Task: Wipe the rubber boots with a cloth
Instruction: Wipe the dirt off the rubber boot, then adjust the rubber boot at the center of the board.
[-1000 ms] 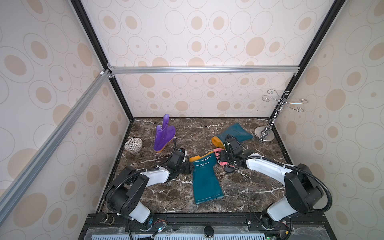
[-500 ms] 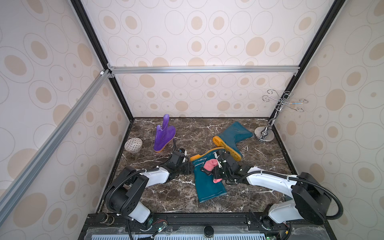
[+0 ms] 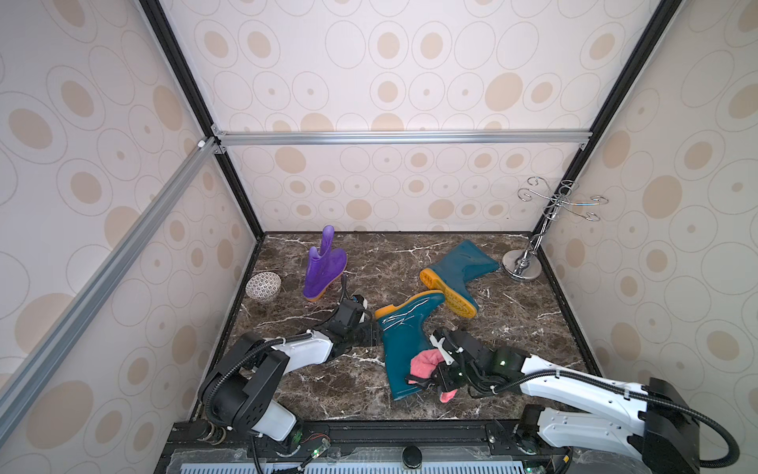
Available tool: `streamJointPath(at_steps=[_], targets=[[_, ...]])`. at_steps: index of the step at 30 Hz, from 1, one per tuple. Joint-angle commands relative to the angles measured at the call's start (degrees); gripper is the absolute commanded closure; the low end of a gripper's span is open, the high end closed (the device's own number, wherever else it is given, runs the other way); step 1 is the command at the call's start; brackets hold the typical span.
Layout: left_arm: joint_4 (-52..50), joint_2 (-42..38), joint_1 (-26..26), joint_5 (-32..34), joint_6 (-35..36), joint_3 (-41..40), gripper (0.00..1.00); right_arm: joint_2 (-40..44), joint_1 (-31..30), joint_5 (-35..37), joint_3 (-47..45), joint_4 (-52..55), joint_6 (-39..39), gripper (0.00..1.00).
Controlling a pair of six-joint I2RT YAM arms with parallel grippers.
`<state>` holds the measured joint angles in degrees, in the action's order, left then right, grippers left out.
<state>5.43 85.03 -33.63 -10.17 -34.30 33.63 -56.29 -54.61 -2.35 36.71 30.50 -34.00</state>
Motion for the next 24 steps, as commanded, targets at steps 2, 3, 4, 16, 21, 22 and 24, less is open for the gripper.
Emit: streamJointPath(at_steps=[2,3,4,16,21,22,24], targets=[[-9.84,-3.67,-4.92,2.74,-0.49,1.18,0.21,6.65,0.69,12.38,8.22,10.40,1.94,1.00],[-10.53,-5.32,-6.01,3.05,-0.65,0.72,0.20,7.02,1.66,13.84,10.31,11.75,3.23,1.00],[-10.12,-7.30,-6.96,2.84,-0.89,-0.30,0.17,6.88,2.87,14.07,12.26,12.91,4.31,1.00],[-11.63,-18.13,-24.73,13.37,4.39,-6.22,0.11,7.21,14.09,8.00,23.35,16.40,10.21,1.00],[-10.39,-14.36,-30.22,15.77,3.01,-5.43,0.10,8.05,15.63,7.62,24.55,17.12,11.37,1.00],[-9.93,-13.93,-31.45,16.30,3.24,-5.18,0.10,8.19,15.72,7.86,24.79,17.54,11.40,1.00],[-10.12,-13.00,-34.68,19.20,4.03,-3.88,0.10,8.79,15.93,8.48,24.70,18.05,11.63,1.00]])
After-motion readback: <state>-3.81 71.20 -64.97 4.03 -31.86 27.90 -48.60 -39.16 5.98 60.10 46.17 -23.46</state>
